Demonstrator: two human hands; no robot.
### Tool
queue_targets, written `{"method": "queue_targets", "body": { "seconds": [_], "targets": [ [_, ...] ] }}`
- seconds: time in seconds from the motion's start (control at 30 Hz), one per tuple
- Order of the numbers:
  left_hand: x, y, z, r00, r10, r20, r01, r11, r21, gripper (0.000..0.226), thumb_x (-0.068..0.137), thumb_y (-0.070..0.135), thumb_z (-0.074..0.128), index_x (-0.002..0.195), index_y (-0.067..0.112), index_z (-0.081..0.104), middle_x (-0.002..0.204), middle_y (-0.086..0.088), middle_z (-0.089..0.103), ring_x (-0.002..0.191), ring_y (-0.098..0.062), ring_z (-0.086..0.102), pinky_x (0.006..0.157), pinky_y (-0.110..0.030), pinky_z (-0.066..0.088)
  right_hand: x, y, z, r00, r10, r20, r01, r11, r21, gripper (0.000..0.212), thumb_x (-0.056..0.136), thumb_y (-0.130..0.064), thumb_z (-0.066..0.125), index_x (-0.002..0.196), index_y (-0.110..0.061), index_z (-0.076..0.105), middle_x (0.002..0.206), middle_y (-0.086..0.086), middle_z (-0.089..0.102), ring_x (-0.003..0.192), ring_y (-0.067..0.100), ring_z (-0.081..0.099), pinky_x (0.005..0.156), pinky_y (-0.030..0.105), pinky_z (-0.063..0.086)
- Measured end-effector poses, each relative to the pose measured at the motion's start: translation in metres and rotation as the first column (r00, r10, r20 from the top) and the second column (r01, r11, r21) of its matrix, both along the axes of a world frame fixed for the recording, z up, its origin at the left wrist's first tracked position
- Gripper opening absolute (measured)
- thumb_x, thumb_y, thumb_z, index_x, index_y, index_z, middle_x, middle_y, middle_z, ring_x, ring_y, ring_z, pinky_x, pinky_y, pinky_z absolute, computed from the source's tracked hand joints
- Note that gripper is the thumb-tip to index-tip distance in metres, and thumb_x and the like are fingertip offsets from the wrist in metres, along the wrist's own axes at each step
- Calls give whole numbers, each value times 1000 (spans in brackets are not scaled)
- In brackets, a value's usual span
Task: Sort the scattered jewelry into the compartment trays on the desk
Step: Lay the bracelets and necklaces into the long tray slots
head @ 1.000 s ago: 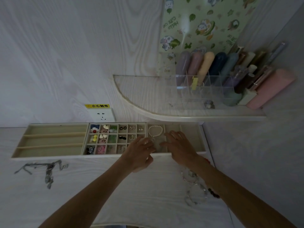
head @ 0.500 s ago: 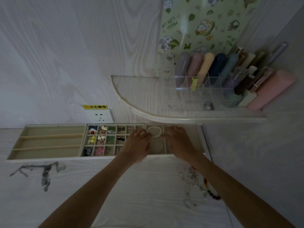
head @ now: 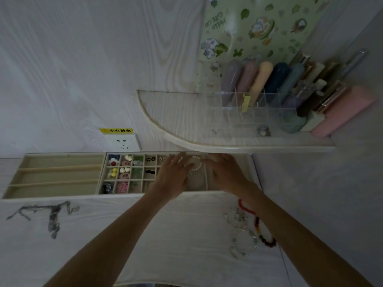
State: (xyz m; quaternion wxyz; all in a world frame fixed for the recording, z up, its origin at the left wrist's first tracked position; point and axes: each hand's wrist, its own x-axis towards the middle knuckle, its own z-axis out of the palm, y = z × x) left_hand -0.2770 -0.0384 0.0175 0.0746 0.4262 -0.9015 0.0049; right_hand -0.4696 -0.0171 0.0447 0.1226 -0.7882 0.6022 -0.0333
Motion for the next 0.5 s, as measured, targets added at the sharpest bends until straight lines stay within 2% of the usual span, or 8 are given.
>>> {"method": "queue_targets", "body": {
  "seconds": [0.03, 0.1, 0.2, 0.37, 0.43, 0.5],
  "targets": [
    [-3, 10, 4, 998, 13, -62, -12, 1000, 13, 46, 62, 21, 75, 108, 22, 69, 120, -2, 65, 113, -26, 60, 91, -41, 49, -4, 5, 5, 996, -64, 60, 65, 998, -21, 51, 83, -5, 50, 131, -23, 52, 142, 3, 42, 132, 25, 37, 107, 39, 32],
    [-11, 35, 8, 986, -1, -164, 4, 1000, 19, 47, 61, 13, 73, 107, 21, 68, 117, 0, 64, 110, -24, 60, 88, -37, 50, -15, 20, 16, 971, -198, 132, 193, 980, 55, 40, 90, -9, 48, 127, -21, 55, 132, 1, 51, 122, 21, 46, 99, 34, 39],
    [-31, 66, 6, 958, -84, -276, 114, 989, 95, 42, 62, 7, 69, 102, 21, 66, 105, 3, 64, 99, -20, 59, 80, -32, 50, -38, 48, 24, 941, -310, 133, 280, 938, 204, 31, 95, -17, 45, 121, -23, 59, 124, -2, 58, 112, 17, 55, 90, 27, 43],
    [-57, 94, -16, 917, -342, -203, 386, 890, 242, 44, 68, 3, 66, 107, 22, 65, 106, 3, 66, 97, -20, 60, 70, -29, 49, -58, 86, 19, 907, -418, 50, 357, 826, 436, 16, 89, -20, 57, 100, -20, 69, 106, 1, 68, 96, 18, 63, 82, 27, 50],
    [-62, 99, -23, 920, -358, -161, 390, 884, 260, 38, 65, 12, 72, 100, 23, 65, 96, 4, 66, 86, -19, 62, 61, -25, 47, -56, 98, 13, 926, -377, 5, 322, 799, 508, 16, 90, -20, 56, 98, -14, 68, 104, 3, 66, 95, 18, 59, 75, 22, 46],
    [-66, 101, -24, 925, -352, -141, 378, 885, 270, 28, 65, 19, 73, 90, 24, 63, 85, 6, 63, 77, -17, 60, 55, -24, 42, -52, 110, 5, 934, -357, 4, 303, 798, 521, 12, 90, -23, 57, 92, -16, 66, 97, 1, 63, 97, 18, 57, 64, 18, 39]
  ]
}}
